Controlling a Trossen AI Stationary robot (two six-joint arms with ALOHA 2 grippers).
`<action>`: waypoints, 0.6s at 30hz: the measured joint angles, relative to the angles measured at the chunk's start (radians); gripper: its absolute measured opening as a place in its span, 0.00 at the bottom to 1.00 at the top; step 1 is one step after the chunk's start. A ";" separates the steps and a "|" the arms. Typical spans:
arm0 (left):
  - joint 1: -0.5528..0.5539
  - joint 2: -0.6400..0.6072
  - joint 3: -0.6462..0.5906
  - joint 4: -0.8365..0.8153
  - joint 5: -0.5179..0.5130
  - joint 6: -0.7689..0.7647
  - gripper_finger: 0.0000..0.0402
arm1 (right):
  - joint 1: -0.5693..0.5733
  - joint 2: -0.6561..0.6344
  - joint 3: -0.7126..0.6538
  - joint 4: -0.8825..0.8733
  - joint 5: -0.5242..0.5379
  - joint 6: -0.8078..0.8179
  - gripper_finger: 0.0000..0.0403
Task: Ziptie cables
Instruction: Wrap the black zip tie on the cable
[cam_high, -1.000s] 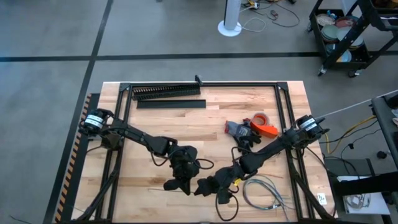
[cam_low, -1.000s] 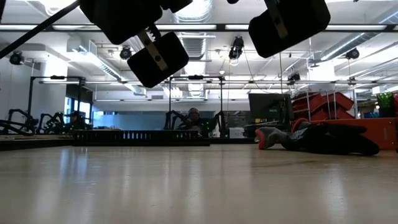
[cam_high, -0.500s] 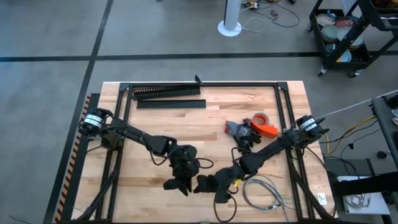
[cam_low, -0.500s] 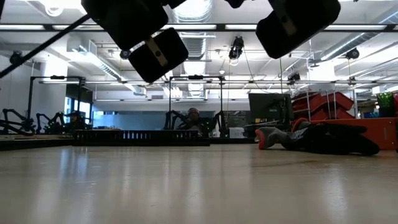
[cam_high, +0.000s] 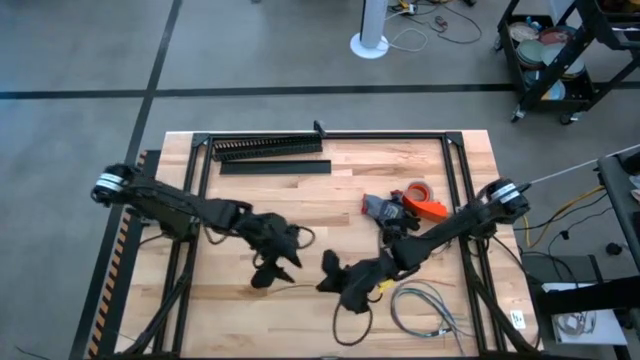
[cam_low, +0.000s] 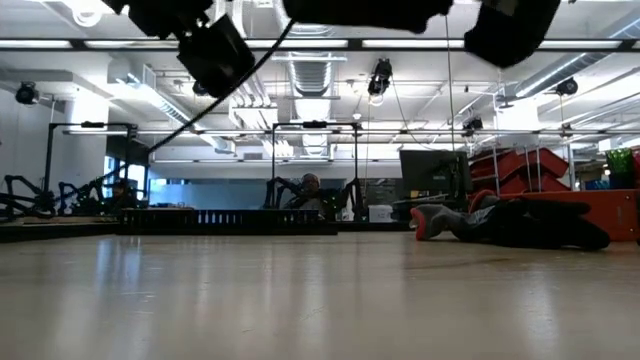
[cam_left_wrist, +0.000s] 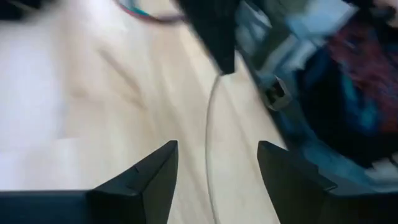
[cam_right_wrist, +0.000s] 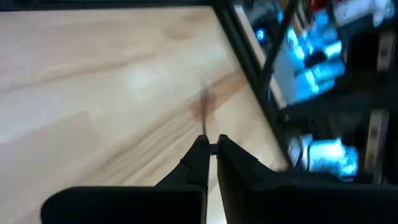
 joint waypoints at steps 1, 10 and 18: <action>0.001 -0.030 -0.037 0.034 -0.045 -0.018 0.52 | 0.000 -0.024 -0.026 0.025 0.005 0.037 0.00; 0.000 -0.164 -0.323 0.392 -0.337 -0.120 0.48 | 0.000 -0.290 -0.302 0.168 0.079 0.376 0.00; 0.025 -0.091 -0.340 0.507 -0.418 -0.031 0.40 | 0.001 -0.545 -0.512 0.185 0.075 0.600 0.00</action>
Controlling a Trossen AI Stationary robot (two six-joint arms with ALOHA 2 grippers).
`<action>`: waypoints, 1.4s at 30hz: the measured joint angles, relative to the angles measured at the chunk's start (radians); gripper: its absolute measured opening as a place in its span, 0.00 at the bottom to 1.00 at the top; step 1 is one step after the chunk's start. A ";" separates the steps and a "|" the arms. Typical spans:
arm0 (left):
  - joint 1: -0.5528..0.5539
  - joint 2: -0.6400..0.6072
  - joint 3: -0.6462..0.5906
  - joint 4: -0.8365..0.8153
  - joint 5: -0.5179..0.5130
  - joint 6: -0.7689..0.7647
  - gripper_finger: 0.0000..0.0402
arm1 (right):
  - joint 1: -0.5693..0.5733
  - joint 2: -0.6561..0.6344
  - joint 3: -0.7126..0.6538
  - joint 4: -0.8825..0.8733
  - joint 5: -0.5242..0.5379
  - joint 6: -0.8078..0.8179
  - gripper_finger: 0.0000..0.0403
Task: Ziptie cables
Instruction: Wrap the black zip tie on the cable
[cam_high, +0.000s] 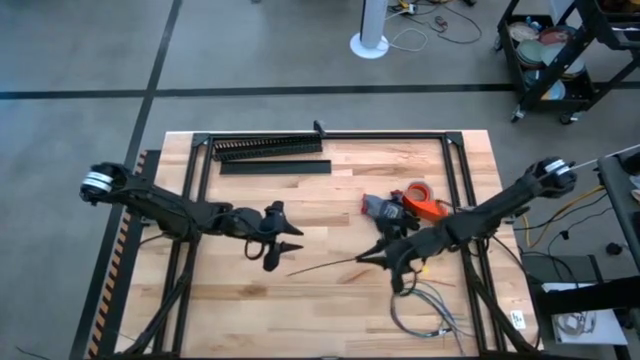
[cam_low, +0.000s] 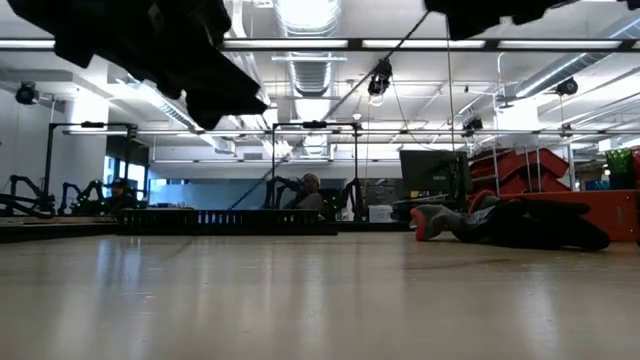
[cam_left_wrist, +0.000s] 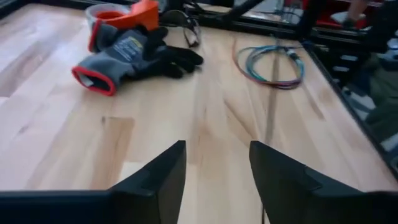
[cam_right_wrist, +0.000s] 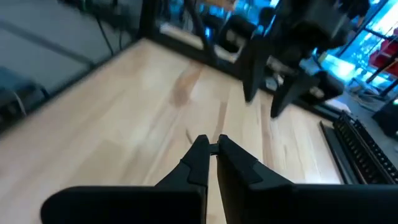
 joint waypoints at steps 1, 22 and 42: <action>0.001 0.013 0.005 -0.002 -0.001 0.007 0.39 | 0.000 -0.031 -0.021 -0.001 -0.006 0.026 0.00; -0.001 0.416 0.346 0.001 0.058 0.153 0.30 | 0.035 -0.525 -0.298 -0.015 -0.612 0.077 0.00; 0.087 0.579 0.419 0.175 0.261 0.144 0.29 | 0.032 -0.714 -0.306 -0.313 -0.598 0.034 0.00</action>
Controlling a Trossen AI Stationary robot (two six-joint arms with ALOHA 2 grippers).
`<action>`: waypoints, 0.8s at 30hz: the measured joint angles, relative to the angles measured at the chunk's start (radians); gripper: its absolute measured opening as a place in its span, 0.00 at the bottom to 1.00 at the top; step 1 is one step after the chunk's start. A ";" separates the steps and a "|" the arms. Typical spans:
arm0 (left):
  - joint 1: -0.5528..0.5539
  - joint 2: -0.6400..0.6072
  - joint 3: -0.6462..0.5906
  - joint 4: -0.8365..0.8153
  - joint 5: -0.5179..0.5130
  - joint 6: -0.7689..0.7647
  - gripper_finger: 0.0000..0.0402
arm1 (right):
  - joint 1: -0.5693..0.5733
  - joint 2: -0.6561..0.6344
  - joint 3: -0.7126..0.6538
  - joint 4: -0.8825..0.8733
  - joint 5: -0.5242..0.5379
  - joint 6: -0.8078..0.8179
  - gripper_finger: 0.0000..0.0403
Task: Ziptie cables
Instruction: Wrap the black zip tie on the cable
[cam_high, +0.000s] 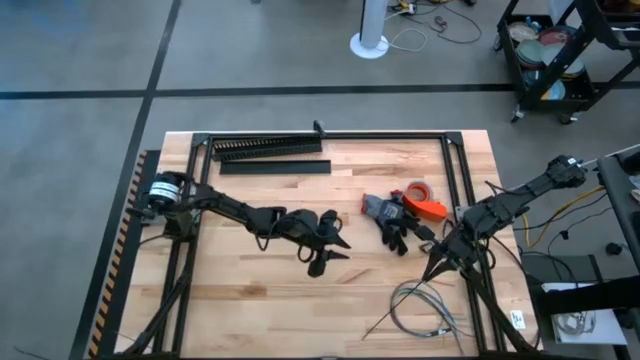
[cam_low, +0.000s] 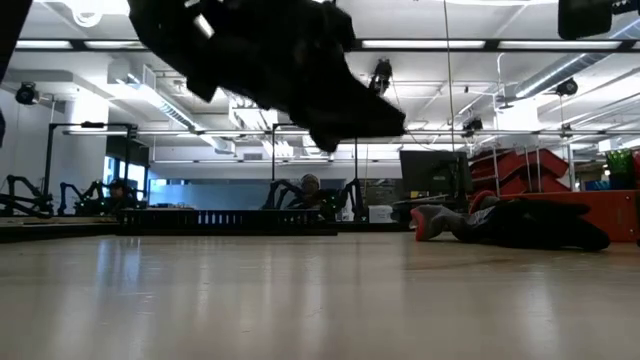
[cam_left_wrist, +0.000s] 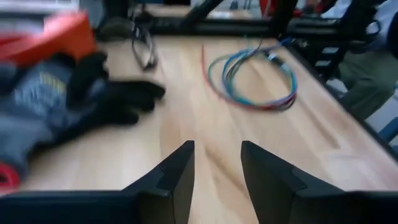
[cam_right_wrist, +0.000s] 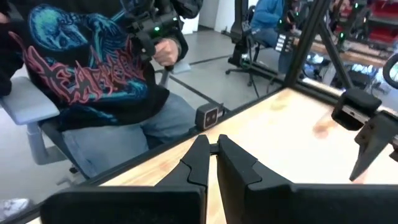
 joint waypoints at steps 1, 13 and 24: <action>0.000 0.013 0.000 0.006 0.000 -0.014 0.29 | 0.000 -0.023 -0.005 -0.016 0.000 0.000 0.00; 0.004 0.105 0.000 0.152 0.049 -0.109 0.25 | 0.001 -0.398 -0.080 -0.076 -0.033 -0.012 0.00; -0.001 -0.096 -0.069 0.085 0.103 -0.113 0.23 | 0.000 -0.466 -0.122 -0.064 0.161 0.064 0.00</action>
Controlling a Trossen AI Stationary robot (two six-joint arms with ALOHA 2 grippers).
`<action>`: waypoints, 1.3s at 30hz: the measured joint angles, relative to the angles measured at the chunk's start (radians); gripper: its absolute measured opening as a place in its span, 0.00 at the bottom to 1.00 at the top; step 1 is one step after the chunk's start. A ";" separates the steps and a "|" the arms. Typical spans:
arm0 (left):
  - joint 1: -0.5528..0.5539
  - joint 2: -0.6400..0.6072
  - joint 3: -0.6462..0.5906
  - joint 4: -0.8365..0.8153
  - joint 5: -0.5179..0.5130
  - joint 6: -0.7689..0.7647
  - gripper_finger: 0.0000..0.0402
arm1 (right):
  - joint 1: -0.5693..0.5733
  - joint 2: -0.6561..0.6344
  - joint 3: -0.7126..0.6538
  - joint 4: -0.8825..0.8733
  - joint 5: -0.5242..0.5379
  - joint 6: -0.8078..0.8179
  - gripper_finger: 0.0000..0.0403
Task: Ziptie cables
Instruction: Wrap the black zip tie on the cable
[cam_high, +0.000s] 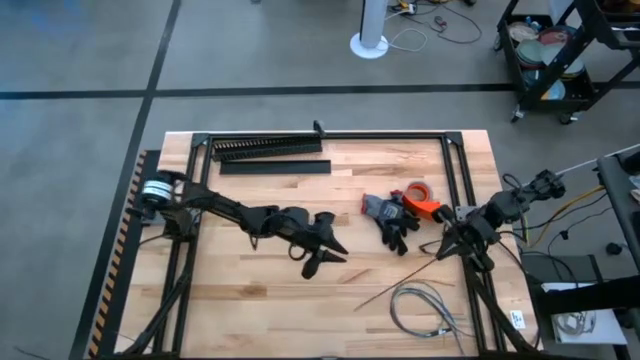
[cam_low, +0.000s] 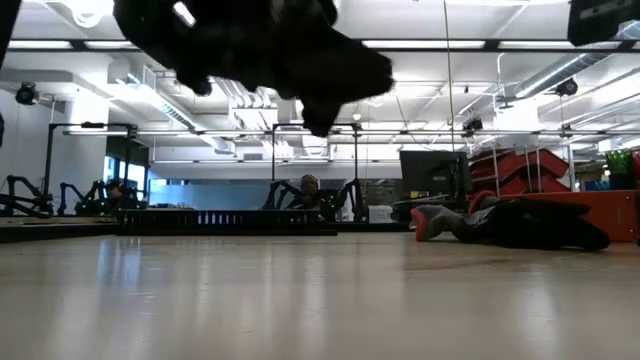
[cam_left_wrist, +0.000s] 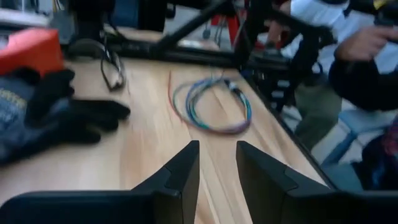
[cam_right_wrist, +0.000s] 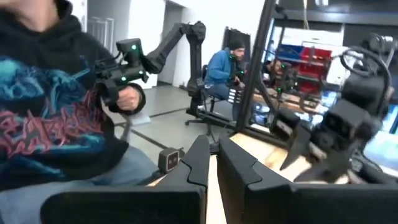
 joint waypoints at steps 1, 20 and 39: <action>-0.001 -0.022 -0.005 -0.014 0.000 0.002 0.22 | 0.000 0.000 -0.003 0.000 0.015 0.016 0.00; -0.205 0.276 0.397 0.018 -0.096 0.074 0.16 | -0.001 0.005 -0.008 -0.083 0.563 0.201 0.00; -0.206 0.829 1.160 -0.510 0.049 0.294 0.46 | -0.001 0.010 -0.010 -0.172 0.680 0.330 0.00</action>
